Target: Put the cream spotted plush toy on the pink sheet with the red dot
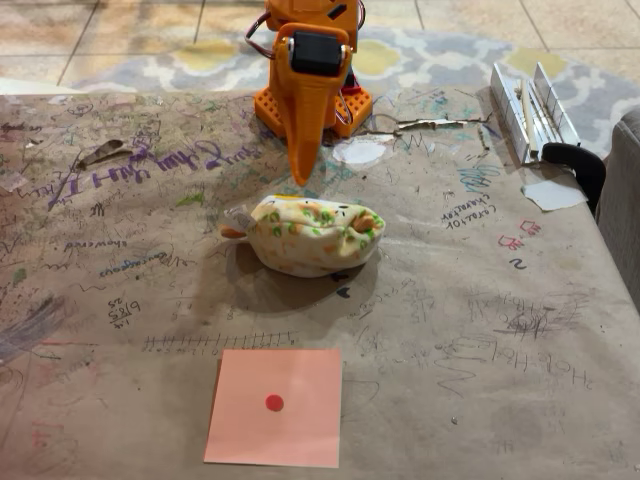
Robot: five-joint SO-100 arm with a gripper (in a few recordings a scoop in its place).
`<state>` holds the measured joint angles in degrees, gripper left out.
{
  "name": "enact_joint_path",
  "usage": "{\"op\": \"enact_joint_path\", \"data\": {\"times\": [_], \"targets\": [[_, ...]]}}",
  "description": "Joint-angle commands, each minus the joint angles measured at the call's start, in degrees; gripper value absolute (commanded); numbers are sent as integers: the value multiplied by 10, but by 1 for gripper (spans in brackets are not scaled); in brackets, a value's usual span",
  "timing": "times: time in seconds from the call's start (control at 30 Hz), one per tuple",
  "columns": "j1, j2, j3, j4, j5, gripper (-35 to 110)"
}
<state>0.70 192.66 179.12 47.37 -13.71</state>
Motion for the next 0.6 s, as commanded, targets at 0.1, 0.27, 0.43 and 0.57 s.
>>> {"op": "enact_joint_path", "data": {"times": [0.1,0.27,0.43,0.57], "targets": [[-24,-110,-142,42,-67,0],[-80,-241,-351,201,-160,9],[-68,-365,-470,284,-335,24],[-33,-473,-534,343,-487,32]]}}
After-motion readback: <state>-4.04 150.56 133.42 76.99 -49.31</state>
